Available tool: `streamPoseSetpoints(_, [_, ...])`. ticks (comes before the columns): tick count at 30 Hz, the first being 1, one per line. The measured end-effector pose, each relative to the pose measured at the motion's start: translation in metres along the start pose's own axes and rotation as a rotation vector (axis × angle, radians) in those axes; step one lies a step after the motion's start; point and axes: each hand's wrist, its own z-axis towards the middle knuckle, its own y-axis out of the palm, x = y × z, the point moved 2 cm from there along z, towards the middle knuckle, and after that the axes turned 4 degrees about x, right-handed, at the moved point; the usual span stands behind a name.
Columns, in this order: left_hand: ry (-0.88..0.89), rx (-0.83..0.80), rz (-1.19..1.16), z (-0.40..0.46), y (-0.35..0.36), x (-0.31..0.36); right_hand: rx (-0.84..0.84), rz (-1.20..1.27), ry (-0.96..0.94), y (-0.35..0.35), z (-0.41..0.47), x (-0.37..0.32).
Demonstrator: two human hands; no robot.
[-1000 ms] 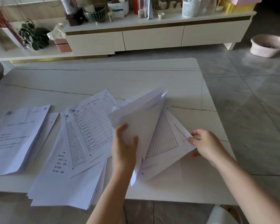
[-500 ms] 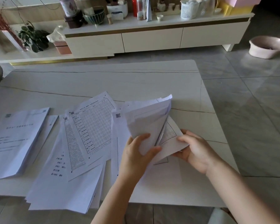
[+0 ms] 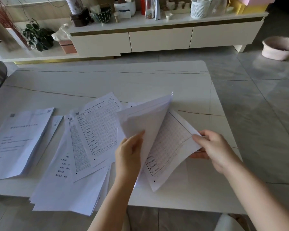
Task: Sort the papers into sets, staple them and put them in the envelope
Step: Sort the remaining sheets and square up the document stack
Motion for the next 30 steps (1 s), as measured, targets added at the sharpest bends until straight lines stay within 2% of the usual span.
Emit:
streamPoseSetpoints(4, [0.048,-0.108,0.12,-0.006,0.009,0.005,-0.163,0.181,0.086,0.021,-0.007,0.001])
streamPoseSetpoints(10, [0.045,-0.298,0.224,-0.016,0.019,0.011,-0.273,0.434,0.149,0.039,-0.013,-0.001])
streamPoseSetpoints(12, [0.086,-0.281,0.244,-0.017,0.021,0.006,-0.306,0.482,0.178,0.042,-0.013,-0.001])
streamPoseSetpoints(14, [0.119,-0.237,0.258,-0.013,0.021,0.001,-0.29,0.448,0.208,0.038,-0.009,-0.001])
streamPoseSetpoints(20, [0.043,-0.175,0.239,-0.003,0.017,-0.006,-0.079,0.139,0.227,0.007,0.003,0.01])
streamPoseSetpoints(25, [0.008,-0.143,0.219,0.0,0.014,-0.008,-0.149,0.072,0.355,0.007,0.003,0.023])
streamPoseSetpoints(30, [0.003,-0.133,0.216,0.001,0.013,-0.011,-0.178,0.016,0.356,0.022,0.006,0.03])
